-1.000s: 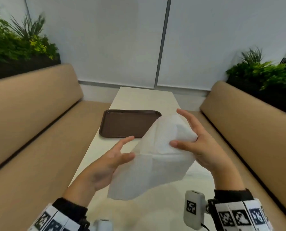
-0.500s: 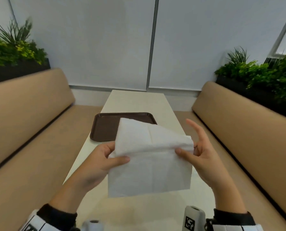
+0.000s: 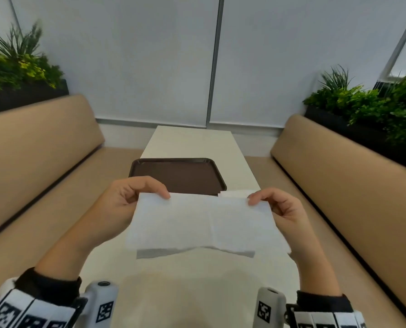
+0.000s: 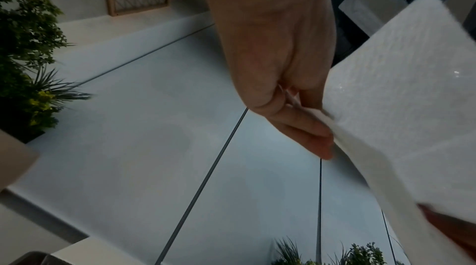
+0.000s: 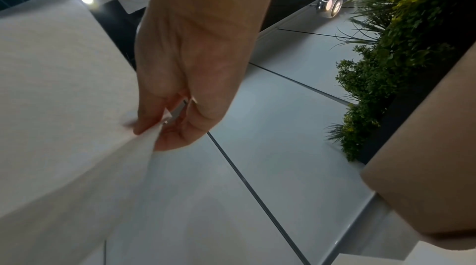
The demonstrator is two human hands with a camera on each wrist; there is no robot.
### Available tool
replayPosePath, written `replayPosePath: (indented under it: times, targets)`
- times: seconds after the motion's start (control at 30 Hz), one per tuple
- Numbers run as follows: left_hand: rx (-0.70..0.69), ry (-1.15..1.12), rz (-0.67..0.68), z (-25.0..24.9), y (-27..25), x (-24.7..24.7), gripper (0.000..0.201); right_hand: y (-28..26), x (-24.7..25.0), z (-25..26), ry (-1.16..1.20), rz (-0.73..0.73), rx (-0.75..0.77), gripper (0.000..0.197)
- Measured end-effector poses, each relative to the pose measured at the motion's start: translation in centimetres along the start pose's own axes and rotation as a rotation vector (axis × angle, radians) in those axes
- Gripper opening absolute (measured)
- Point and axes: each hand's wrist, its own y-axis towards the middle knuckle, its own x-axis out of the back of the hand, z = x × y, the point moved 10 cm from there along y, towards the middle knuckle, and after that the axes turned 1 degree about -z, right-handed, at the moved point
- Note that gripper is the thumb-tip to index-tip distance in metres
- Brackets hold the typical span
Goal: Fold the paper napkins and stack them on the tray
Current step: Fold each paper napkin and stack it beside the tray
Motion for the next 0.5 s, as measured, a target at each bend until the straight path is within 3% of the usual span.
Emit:
replayPosePath:
  times: [0.13, 0.27, 0.37, 0.5]
  targets:
    - [-0.002, 0.038, -0.001, -0.1, -0.1, 0.3, 0.035, -0.1, 0.3, -0.3, -0.031, 0.019, 0.013, 0.057]
    - [-0.059, 0.119, 0.067, -0.8, -0.5, 0.1, 0.022, -0.2, 0.2, -0.3, -0.017, 0.061, 0.025, 0.060]
    - [-0.011, 0.116, 0.112, -0.3, -0.6, 0.6, 0.018, -0.5, -0.3, 0.2, -0.108, 0.123, 0.074, 0.049]
    - [0.017, 0.127, 0.119, 0.1, -0.2, 1.4, 0.044, -1.9, -1.7, 0.1, -0.167, 0.362, 0.017, 0.044]
